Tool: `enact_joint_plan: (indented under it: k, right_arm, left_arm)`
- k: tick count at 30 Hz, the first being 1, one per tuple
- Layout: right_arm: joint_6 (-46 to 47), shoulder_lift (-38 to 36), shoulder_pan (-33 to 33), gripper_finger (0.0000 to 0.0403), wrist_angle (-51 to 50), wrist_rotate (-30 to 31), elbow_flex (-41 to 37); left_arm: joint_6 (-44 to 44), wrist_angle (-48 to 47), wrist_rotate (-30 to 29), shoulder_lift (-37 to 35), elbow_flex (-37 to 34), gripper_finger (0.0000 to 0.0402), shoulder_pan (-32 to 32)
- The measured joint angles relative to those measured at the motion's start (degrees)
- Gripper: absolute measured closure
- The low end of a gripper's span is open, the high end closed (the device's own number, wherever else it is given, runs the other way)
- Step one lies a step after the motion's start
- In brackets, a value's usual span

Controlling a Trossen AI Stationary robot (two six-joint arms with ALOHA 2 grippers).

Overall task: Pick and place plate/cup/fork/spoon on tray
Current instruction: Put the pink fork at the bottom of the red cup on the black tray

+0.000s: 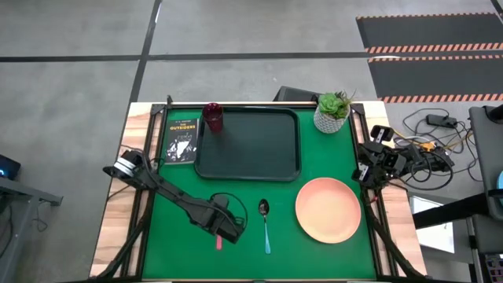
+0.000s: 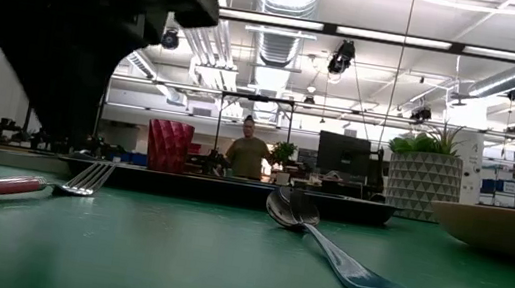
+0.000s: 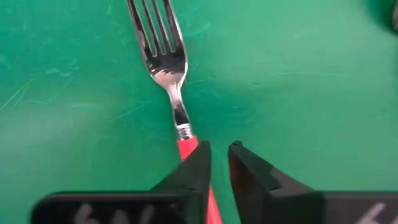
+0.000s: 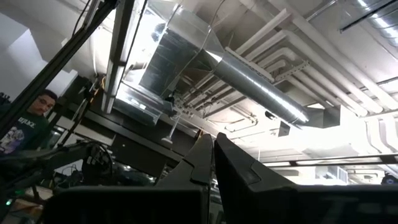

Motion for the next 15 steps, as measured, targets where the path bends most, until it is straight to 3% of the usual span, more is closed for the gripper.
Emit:
enact_joint_plan:
  k: [9, 15]
  right_arm:
    - [0.02, 0.0, 0.0, 0.0394, 0.01, 0.0, 0.0]
    - [-0.02, 0.0, 0.01, 0.0394, 0.01, 0.02, 0.0]
  left_arm:
    - [-3.0, 1.57, -0.86, 0.31, -4.56, 0.025, -0.81]
    - [-4.42, 4.69, -1.25, 0.31, -7.25, 0.0243, -1.02]
